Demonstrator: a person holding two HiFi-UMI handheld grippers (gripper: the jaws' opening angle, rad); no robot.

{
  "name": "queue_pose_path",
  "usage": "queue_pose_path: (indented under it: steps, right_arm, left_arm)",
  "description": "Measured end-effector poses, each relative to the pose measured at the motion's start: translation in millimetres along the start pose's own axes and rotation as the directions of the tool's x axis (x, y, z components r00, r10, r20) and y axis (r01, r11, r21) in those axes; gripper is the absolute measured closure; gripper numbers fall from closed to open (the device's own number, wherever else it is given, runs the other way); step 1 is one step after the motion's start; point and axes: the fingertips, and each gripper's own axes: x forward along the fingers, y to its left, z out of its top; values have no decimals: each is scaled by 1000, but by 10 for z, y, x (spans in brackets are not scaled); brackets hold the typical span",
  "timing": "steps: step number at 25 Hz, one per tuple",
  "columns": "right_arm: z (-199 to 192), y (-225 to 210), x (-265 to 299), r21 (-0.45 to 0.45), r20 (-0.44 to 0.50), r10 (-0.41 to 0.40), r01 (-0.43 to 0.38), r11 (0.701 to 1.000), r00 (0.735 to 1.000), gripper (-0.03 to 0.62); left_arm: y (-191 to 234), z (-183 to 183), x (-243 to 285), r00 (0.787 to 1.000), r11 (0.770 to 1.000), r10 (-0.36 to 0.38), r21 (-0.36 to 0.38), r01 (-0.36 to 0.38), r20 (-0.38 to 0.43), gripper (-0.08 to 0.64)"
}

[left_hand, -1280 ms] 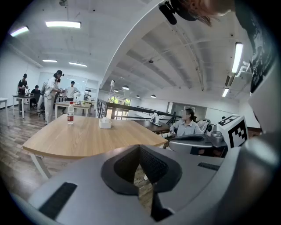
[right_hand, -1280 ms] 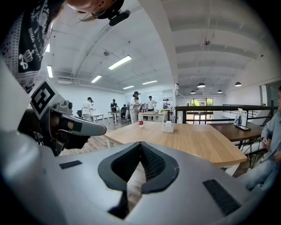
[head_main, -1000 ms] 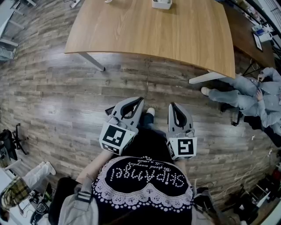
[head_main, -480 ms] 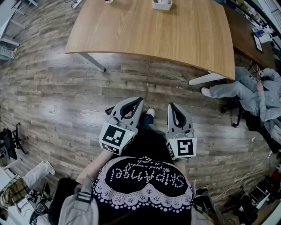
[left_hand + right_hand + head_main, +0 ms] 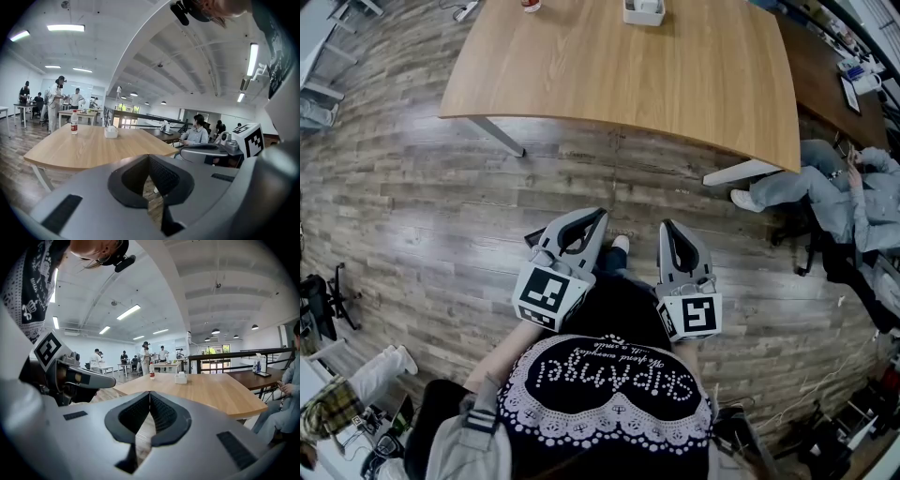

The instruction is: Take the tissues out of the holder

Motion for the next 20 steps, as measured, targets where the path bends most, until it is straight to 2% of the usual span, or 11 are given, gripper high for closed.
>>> queue_pose_path:
  steps: [20]
  right_arm:
    - [-33,22,58,-4,-21,4,-4,1000,1000,583]
  left_arm:
    - [71,-17,-6,1000,1000,4,-24,-4,0,554]
